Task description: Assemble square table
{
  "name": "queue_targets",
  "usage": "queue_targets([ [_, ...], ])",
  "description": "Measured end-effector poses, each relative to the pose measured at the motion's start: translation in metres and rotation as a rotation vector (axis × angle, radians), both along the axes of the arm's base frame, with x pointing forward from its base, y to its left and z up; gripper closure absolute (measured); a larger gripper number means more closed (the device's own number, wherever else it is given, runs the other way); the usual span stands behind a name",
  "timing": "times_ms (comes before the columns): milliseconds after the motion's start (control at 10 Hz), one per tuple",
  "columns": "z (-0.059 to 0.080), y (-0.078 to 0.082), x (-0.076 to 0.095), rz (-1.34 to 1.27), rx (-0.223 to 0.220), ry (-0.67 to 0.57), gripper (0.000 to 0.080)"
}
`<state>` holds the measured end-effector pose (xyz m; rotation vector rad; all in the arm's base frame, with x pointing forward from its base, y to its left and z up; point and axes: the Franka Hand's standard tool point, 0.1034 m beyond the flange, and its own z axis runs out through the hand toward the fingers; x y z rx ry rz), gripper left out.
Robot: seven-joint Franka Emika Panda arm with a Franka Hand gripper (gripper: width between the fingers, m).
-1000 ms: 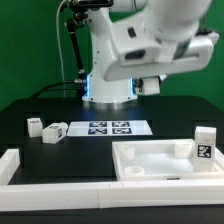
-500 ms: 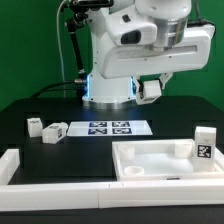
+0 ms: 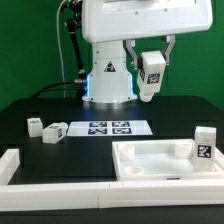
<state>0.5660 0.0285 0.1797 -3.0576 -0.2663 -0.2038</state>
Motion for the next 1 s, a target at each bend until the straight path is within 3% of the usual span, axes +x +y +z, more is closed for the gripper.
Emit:
queue_targets([
  [300,-0.004,-0.013,0.005,-0.008,-0.022,-0.192,0.0508],
  [600,-0.021,-0.045,0.027,0.001,-0.080,-0.352,0.0508],
  [700,-0.027,-0.041,0.030,-0.009,-0.061,-0.338,0.0508],
  [900,-0.048,-0.034,0.027,-0.006,-0.064,-0.327,0.0508],
  [1000,-0.050,-0.031,0.027,-0.009,-0.062,-0.326,0.0508],
])
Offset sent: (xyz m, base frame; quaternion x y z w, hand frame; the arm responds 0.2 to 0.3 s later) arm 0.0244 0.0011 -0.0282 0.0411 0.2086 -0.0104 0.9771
